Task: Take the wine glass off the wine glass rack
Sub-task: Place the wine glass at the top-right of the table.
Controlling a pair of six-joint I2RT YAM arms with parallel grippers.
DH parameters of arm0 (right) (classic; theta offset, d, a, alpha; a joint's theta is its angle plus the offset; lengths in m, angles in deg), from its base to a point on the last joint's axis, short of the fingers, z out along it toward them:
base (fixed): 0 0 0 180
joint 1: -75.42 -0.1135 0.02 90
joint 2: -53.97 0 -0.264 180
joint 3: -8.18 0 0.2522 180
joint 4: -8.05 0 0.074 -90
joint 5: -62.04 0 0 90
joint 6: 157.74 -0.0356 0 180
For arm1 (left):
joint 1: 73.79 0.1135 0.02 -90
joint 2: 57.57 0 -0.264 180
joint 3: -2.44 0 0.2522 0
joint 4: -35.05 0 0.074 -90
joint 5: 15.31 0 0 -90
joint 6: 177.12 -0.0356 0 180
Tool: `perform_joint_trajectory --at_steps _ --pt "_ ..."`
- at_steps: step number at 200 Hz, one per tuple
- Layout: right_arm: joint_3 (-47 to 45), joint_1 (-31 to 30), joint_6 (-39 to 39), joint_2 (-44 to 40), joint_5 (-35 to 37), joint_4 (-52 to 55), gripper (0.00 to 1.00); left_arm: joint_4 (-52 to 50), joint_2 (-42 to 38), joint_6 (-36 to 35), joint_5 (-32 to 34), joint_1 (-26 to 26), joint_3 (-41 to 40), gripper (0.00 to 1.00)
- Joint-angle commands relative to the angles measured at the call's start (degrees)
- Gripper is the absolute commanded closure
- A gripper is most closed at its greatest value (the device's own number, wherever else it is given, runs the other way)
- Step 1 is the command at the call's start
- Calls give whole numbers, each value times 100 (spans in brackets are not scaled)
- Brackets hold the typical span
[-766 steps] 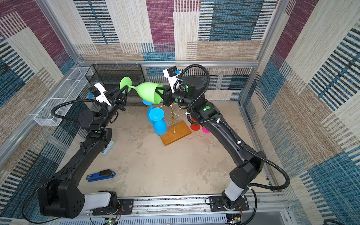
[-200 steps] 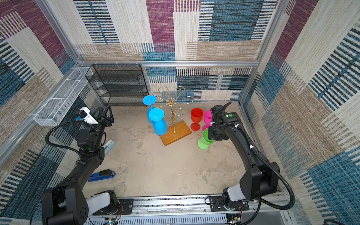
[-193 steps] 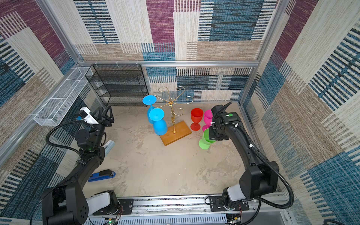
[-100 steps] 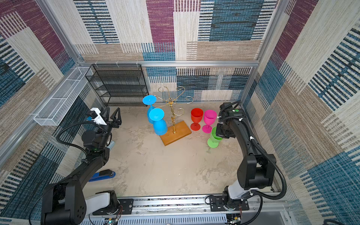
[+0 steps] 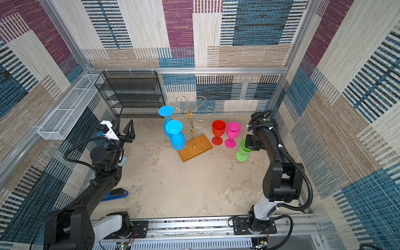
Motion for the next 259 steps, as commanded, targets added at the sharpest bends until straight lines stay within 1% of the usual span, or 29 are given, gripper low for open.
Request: perform_joint_trajectory --at_steps 1,63,108,171,180,197,223,259 --pt "99 113 138 137 81 -181 100 82 -25 -206 33 -8 -6 28" --pt "809 128 152 1039 255 -234 100 91 -41 -246 25 -17 -11 28" --pt "1069 222 204 1331 322 -294 100 91 -16 -236 5 -18 -6 28" --pt "1672 320 310 1759 204 -254 100 82 15 -220 -22 -8 5 28" --pt "1700 315 310 1783 195 -254 94 82 14 -219 -19 1 3 28" --pt "1755 320 320 1775 96 -262 85 86 17 -221 -20 8 3 28" --pt "1854 320 318 1685 21 -272 67 73 27 -185 -50 22 16 28" --pt "2075 320 301 1495 -224 -298 56 73 14 -180 -65 36 15 28"
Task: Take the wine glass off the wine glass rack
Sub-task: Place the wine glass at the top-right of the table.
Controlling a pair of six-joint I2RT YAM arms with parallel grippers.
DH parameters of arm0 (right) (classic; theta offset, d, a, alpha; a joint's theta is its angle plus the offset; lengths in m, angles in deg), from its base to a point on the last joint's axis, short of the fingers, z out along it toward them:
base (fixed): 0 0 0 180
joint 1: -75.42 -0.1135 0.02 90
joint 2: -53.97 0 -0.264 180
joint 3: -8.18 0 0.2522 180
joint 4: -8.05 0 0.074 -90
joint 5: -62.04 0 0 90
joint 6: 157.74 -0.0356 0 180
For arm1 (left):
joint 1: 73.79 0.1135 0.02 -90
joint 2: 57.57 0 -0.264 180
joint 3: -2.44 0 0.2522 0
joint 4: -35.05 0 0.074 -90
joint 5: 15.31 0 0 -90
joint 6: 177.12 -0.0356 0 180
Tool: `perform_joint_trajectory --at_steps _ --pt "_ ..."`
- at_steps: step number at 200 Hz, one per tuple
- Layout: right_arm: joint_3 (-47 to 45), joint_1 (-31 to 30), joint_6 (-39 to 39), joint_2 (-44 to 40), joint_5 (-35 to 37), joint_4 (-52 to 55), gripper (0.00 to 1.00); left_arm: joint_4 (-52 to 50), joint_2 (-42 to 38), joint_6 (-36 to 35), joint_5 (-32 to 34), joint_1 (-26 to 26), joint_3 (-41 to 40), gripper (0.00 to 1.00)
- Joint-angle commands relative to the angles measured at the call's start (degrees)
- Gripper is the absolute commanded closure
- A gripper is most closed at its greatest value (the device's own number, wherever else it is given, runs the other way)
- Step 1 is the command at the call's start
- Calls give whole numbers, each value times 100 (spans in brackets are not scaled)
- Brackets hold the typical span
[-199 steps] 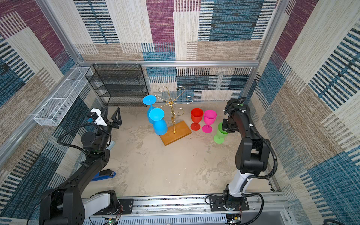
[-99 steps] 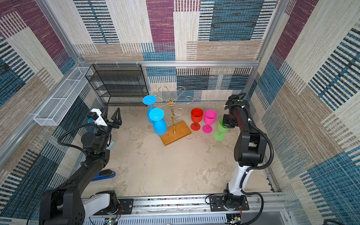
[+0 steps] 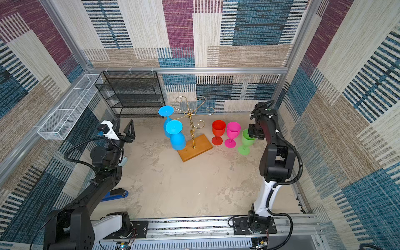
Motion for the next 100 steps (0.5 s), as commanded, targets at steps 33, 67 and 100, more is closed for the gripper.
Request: perform_joint_trajectory --at_steps 33,67,100 --pt "545 -1 -21 -354 -424 -130 46 71 -38 -57 -53 12 18 28" --pt "832 3 -121 -1009 -796 -527 35 -321 -111 450 -56 98 190 28" --pt "-173 3 -247 -2366 -1817 -2117 18 -1085 -461 1298 -274 157 542 29"
